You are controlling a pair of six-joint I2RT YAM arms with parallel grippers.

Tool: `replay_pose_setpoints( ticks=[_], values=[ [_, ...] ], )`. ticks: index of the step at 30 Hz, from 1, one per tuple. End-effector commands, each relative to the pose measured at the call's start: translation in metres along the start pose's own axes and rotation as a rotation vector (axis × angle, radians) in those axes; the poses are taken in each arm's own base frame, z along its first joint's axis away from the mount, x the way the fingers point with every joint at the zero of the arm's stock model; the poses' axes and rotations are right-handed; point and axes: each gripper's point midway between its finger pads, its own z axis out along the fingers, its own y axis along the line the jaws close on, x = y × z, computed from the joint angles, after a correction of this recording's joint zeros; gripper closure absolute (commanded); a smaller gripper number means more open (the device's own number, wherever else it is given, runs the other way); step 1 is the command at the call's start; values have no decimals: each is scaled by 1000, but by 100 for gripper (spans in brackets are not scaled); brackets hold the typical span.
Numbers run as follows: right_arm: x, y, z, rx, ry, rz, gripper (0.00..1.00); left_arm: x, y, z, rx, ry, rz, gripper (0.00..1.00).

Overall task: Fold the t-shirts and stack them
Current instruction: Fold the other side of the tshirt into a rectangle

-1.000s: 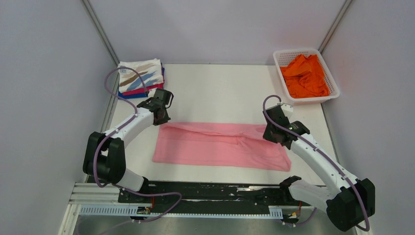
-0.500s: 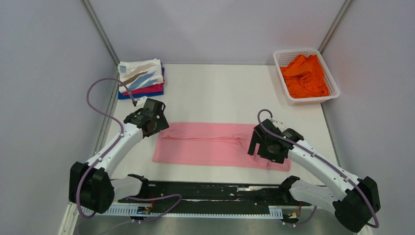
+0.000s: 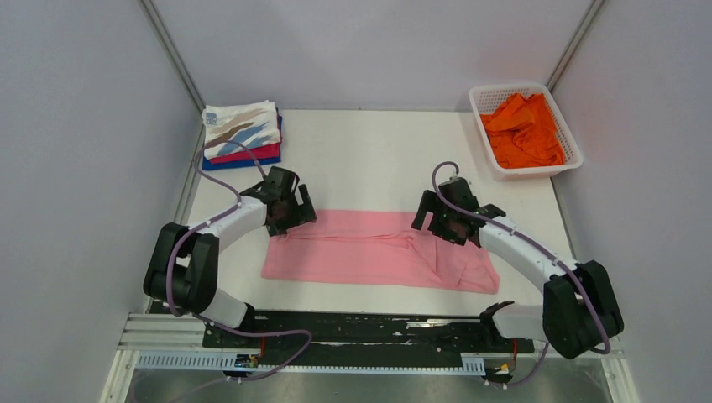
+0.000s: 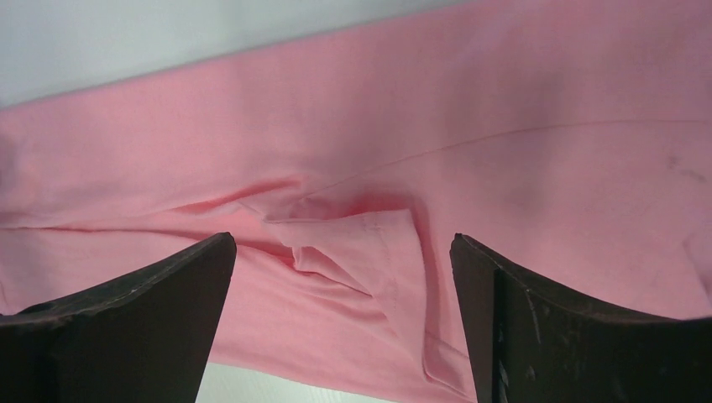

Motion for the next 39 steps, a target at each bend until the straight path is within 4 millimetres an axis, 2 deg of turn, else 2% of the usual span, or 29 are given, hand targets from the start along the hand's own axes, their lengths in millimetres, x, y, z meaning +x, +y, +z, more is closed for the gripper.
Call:
replay_pose_setpoints(
  ticks=[1, 4, 7, 14, 17, 20, 22, 24, 27, 32, 35, 37, 39],
  values=[
    [7, 27, 16, -137, 66, -66, 0, 6, 17, 12, -68, 3, 8, 0],
    [21, 30, 23, -169, 136, -94, 0, 7, 30, 16, -103, 10, -16, 0],
    [33, 37, 22, -231, 195, -144, 0, 6, 40, 18, -127, 9, -38, 0],
    [57, 70, -9, -425, 240, -303, 0, 1, 40, 17, -118, -4, -49, 0],
    [82, 90, -28, -533, 295, -392, 0, 0, 42, 15, -131, -9, -49, 0],
    [120, 114, -45, -657, 386, -500, 0, -1, 45, 13, -148, -16, -47, 0],
    [141, 124, -53, -690, 425, -581, 0, -2, 45, 11, -149, -20, -44, 0],
    [150, 127, -57, -670, 417, -653, 0, -3, 44, 8, -146, -25, -43, 0],
    [135, 124, -55, -590, 327, -650, 0, -5, 45, 4, -148, -34, -43, 0],
    [88, 114, -60, -472, 141, -502, 0, -19, 36, -12, -125, -76, -48, 0],
    [62, 78, -52, -341, 111, -249, 0, -32, 25, -25, -90, -124, -57, 0],
    [53, 53, -49, -319, 141, -57, 0, -39, 14, -31, -54, -153, -52, 0],
    [53, 31, -42, -298, 172, 80, 0, -39, -2, -33, 6, -151, -28, 0]
  ],
)
